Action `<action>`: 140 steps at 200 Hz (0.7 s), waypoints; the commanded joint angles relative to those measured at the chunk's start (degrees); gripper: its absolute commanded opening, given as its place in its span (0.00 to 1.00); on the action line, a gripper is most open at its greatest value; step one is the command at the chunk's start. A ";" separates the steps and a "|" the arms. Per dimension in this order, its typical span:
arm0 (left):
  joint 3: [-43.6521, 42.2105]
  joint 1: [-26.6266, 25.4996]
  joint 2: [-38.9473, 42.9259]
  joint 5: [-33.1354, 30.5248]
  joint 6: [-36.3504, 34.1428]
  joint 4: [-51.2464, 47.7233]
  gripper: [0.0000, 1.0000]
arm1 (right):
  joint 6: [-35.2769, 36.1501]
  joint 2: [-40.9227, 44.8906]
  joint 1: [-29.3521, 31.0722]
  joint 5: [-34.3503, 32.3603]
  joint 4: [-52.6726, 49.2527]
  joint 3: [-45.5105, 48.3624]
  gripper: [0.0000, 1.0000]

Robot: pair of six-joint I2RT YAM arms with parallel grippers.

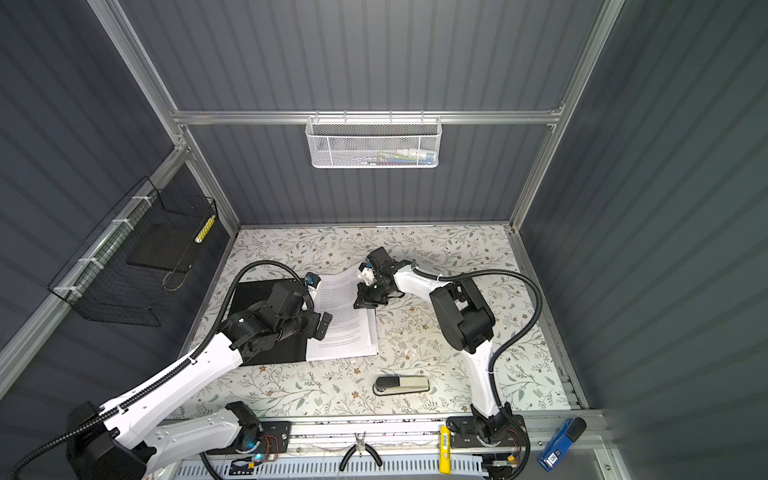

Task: Put the files into the folder
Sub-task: 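Lower the sheet onto the folder stack with the right gripper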

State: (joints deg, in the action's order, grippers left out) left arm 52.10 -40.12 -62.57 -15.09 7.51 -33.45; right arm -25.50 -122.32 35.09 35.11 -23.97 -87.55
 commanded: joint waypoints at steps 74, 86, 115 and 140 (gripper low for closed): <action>1.98 0.44 -0.55 1.05 0.41 -1.26 1.00 | -0.16 -0.46 1.06 1.10 -0.64 0.01 0.03; 2.04 0.39 -0.64 1.08 0.40 -1.35 1.00 | -0.14 -0.33 1.18 1.03 -0.60 0.01 0.06; 2.04 0.47 -0.55 1.03 0.50 -1.35 1.00 | -0.09 -0.29 1.19 0.93 -0.77 -0.08 0.10; 2.07 0.52 -0.53 1.06 0.49 -1.44 1.00 | 0.10 -0.12 1.23 0.80 -1.08 -0.19 0.14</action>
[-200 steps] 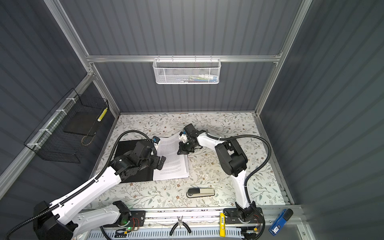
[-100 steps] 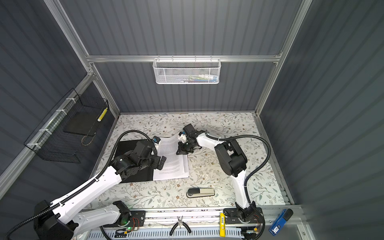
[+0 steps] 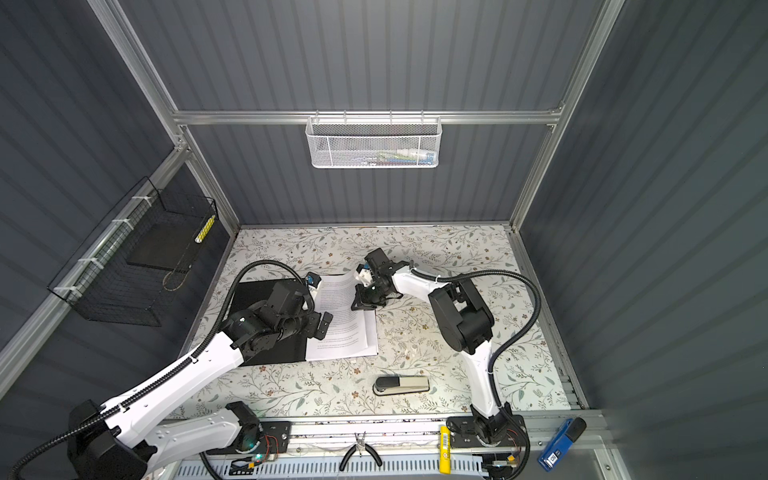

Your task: Put the files into the folder

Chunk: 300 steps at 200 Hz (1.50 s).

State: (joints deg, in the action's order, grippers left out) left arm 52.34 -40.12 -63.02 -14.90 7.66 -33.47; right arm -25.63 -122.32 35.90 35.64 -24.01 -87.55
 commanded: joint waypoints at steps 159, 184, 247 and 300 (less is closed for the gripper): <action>-3.08 10.27 -12.44 10.06 19.97 4.42 1.00 | -0.05 12.35 -5.49 -9.33 5.97 13.48 0.99; -3.81 14.14 -17.11 10.74 20.21 8.37 1.00 | -1.33 14.24 -7.56 -6.55 9.40 17.82 0.99; -2.75 17.36 -25.41 14.17 18.96 16.45 1.00 | -4.19 14.60 -9.79 -2.01 15.99 23.54 0.99; -1.60 17.36 -29.67 15.63 18.75 18.13 1.00 | -4.88 13.95 -10.32 -0.24 16.69 22.69 0.99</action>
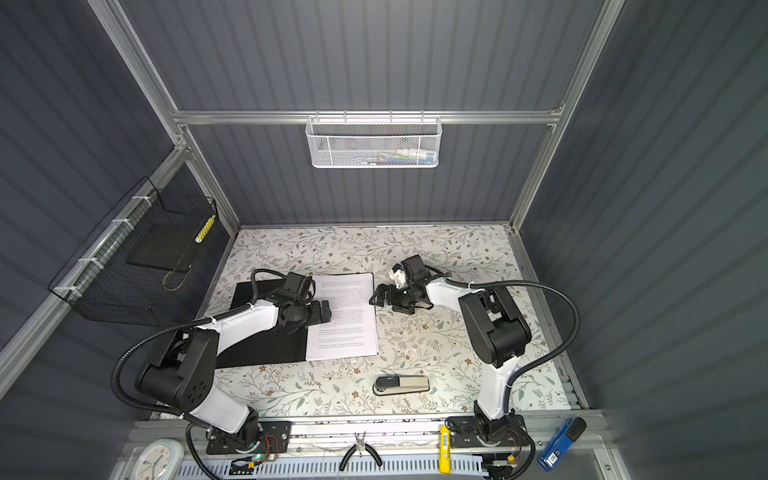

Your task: Put the files into the folder

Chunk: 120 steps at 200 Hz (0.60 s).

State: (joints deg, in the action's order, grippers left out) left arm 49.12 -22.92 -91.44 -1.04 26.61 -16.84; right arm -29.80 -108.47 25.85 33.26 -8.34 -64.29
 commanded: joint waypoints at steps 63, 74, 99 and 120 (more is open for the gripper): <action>0.29 0.09 -1.59 9.11 1.03 5.41 1.00 | -3.43 -0.99 -1.60 2.52 1.88 -0.93 0.99; 0.33 -0.01 -1.92 10.19 1.44 6.26 1.00 | -4.39 -1.04 -2.27 2.24 2.57 -0.75 0.99; 1.47 -1.71 -3.83 11.41 1.94 7.81 1.00 | -6.24 -1.22 -4.36 1.79 3.42 -0.51 0.99; 3.27 -4.39 -6.09 11.30 2.85 9.17 1.00 | -7.58 0.02 -6.63 -0.01 4.04 1.08 0.99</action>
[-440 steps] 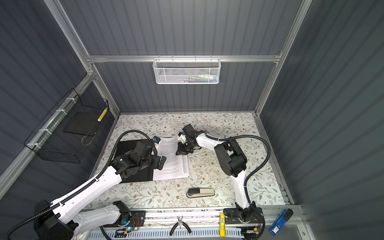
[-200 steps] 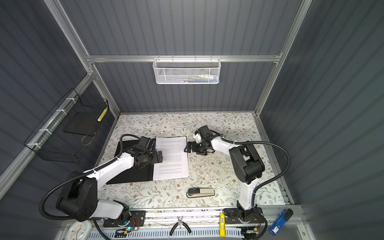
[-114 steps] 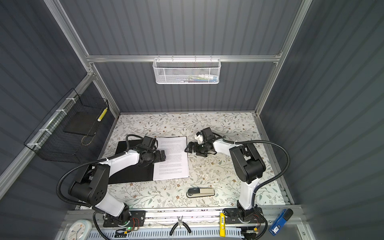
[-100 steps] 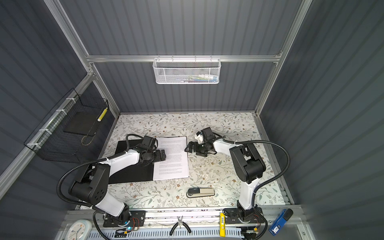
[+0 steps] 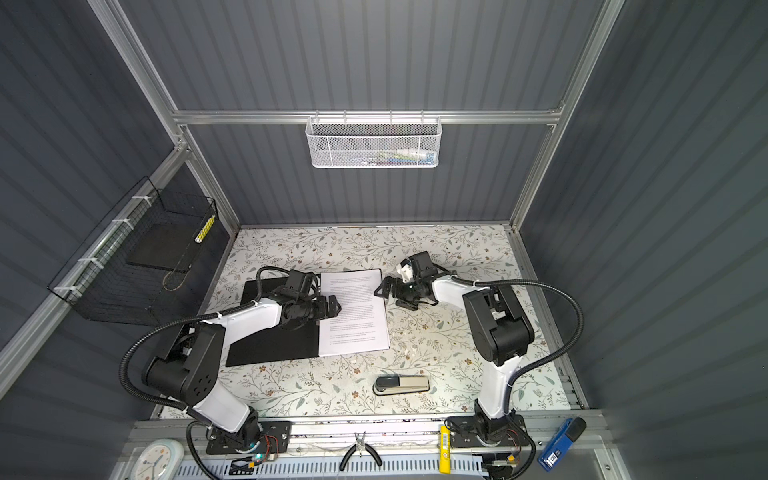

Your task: Put the files into the folder

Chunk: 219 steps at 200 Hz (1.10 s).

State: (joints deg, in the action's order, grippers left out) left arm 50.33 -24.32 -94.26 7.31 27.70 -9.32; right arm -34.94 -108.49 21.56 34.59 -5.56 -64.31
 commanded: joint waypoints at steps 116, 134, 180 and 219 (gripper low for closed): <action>16.56 -11.02 -15.63 3.67 5.23 4.10 1.00 | -5.12 9.95 -14.76 -9.61 1.76 11.95 0.99; 16.95 -10.74 -12.49 1.23 4.00 1.03 1.00 | -4.38 10.51 -15.32 -10.86 0.49 11.86 0.99; 15.69 -4.54 -4.72 5.04 3.39 -0.97 1.00 | -0.40 14.79 -13.43 -14.06 -1.39 11.73 0.99; 21.17 1.98 -11.25 20.49 0.79 2.81 1.00 | 1.38 15.52 -9.70 -10.44 -0.76 11.23 0.99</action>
State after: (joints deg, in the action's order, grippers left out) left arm 68.20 -24.97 -100.71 17.50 31.09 -7.66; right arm -35.94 -93.41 9.78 22.26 -5.32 -52.34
